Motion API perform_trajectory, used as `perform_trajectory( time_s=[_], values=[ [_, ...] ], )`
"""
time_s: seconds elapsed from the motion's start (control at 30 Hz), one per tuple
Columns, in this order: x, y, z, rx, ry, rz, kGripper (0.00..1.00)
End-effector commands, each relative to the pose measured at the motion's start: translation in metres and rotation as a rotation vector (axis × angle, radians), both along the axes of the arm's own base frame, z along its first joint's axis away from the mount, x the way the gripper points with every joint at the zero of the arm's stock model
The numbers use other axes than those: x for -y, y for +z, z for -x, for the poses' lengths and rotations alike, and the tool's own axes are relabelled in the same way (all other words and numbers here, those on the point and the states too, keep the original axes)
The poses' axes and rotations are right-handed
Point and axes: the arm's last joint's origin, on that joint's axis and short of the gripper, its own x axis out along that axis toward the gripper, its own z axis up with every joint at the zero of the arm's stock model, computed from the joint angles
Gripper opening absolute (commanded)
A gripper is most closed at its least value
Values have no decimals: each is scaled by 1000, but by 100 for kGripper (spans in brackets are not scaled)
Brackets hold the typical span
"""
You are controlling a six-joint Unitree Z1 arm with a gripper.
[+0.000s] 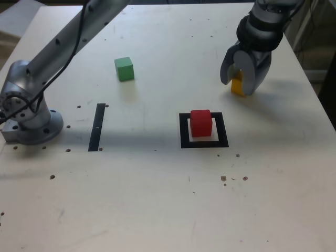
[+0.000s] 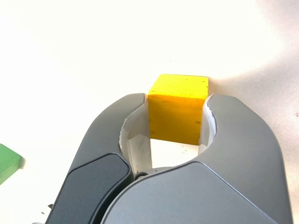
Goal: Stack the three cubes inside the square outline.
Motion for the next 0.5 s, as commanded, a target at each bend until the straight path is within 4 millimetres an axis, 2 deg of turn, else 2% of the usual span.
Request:
perform_trajectory(
  time_s=[0.0,0.17,0.3,0.47],
  values=[
    [5,16,5,22,6,-5,28],
    [18,52,27,71,56,-25,28],
    [28,72,46,94,99,-48,28],
    [57,99,74,134,172,-71,28]
  ],
)
